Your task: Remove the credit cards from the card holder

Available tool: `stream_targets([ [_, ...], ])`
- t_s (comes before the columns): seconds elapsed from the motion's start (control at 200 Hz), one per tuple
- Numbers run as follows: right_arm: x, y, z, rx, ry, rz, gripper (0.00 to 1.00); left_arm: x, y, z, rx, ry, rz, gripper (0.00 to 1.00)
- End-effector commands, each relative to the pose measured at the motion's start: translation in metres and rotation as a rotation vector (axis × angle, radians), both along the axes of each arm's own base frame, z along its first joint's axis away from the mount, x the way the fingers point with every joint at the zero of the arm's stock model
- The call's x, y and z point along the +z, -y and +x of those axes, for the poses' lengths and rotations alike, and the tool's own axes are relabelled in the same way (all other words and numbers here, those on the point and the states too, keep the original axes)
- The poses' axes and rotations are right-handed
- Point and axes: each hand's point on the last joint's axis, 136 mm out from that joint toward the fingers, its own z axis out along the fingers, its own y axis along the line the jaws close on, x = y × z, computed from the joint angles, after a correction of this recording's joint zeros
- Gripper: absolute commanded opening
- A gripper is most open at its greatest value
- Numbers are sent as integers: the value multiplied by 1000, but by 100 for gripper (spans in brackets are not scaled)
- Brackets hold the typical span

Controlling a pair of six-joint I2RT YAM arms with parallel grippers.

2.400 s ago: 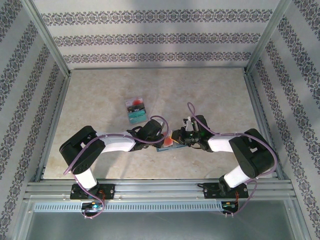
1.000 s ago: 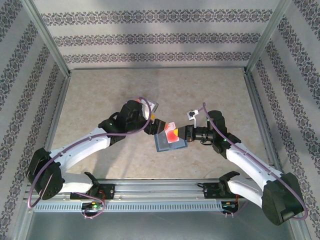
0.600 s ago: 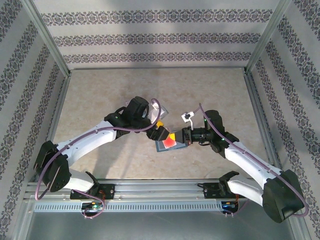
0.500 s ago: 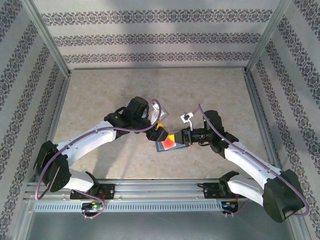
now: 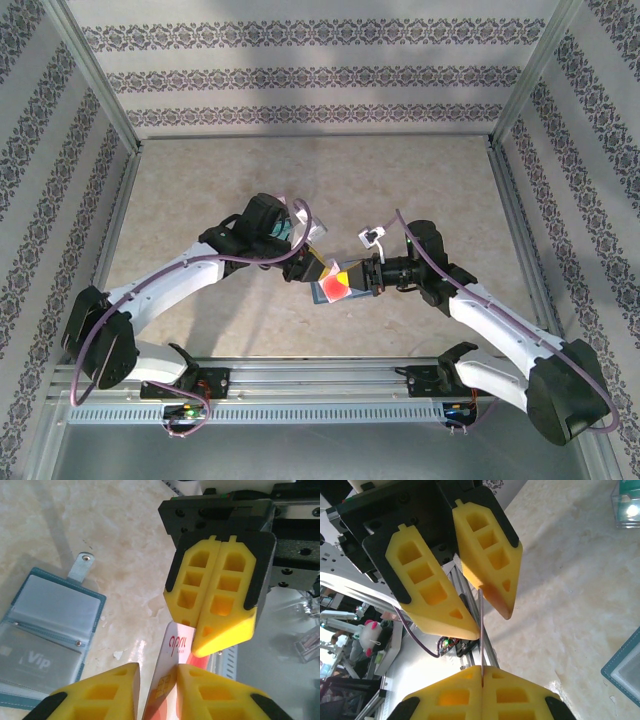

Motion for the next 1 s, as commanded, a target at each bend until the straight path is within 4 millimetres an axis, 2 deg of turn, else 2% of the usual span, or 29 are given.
stream_targets([
  [0.0, 28, -5, -7, 57, 105, 61, 0, 11, 1, -9, -47, -17, -75, 22],
  [0.14, 34, -6, -7, 62, 113, 72, 0, 21, 5, -16, -93, -36, -133, 11],
  [0.22, 37, -6, -4, 54, 120, 72, 1, 22, 5, -17, -100, -43, -141, 0],
  [0.31, 41, -7, 0, 35, 127, 72, 4, 22, 5, -17, -93, -40, -139, 0],
  [0.4, 44, -6, 7, -2, 125, 65, 15, 24, 4, -16, -85, -27, -147, 0],
  [0.525, 42, -4, 15, -54, 124, 52, 46, 32, 3, -9, -31, 24, -187, 0],
  [0.59, 39, -1, 18, -81, 122, 47, 55, 40, 1, -2, 16, 52, -222, 0],
  [0.725, 37, 6, 25, -140, 122, 50, 62, 54, -7, 11, 115, 103, -302, 0],
  [0.869, 43, 8, 27, -171, 126, 95, 66, 69, -19, 25, 229, 148, -402, 0],
  [0.994, 49, 6, 27, -180, 137, 143, 67, 75, -29, 36, 318, 151, -468, 0],
])
